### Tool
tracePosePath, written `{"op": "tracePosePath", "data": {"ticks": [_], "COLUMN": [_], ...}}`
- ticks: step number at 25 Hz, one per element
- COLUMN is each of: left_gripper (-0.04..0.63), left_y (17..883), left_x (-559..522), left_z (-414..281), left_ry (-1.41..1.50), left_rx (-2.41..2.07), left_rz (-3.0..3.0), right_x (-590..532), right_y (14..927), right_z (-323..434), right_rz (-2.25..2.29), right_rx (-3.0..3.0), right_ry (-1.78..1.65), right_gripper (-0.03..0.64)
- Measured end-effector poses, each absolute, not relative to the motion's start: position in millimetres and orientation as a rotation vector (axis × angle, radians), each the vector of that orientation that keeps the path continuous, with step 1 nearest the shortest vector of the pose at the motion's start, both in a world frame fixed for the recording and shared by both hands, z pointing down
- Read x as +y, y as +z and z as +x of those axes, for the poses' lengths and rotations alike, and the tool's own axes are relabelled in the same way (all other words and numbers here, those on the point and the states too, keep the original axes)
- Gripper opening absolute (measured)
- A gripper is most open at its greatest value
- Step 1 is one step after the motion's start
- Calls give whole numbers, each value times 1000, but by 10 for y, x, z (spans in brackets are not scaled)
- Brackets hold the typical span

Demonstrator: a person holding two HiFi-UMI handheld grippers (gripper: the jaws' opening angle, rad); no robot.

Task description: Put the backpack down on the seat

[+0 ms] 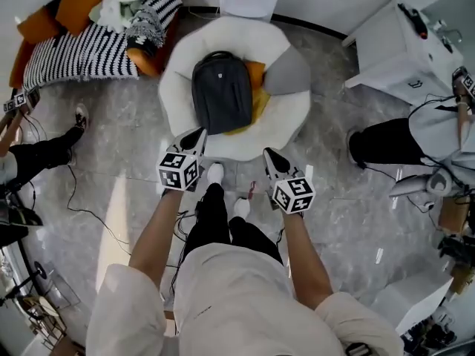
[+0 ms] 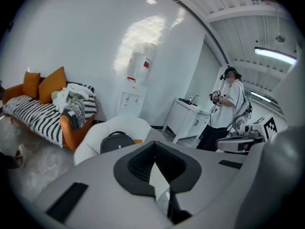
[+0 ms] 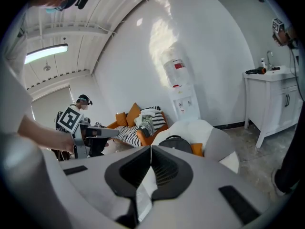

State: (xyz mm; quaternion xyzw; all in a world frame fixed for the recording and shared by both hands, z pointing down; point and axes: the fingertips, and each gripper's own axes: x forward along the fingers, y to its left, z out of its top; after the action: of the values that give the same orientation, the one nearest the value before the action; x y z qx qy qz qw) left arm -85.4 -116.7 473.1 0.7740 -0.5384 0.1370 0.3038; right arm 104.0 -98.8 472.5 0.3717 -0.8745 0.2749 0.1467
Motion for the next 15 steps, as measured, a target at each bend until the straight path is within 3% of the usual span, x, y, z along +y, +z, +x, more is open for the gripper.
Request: {"op": "tracePosePath", "data": {"ticks": [15], "left_gripper": [17], "left_y": [3613], "left_x": [-177], "left_z": [-444], "left_ry": [250], "left_rx": [-1555], "left_rz": [2078], "right_x": [-230], "right_y": [3784], "right_z": [1656], "right_rz": [1063], "right_rx": [-2651], "right_ry": [633], "right_gripper": [25]}}
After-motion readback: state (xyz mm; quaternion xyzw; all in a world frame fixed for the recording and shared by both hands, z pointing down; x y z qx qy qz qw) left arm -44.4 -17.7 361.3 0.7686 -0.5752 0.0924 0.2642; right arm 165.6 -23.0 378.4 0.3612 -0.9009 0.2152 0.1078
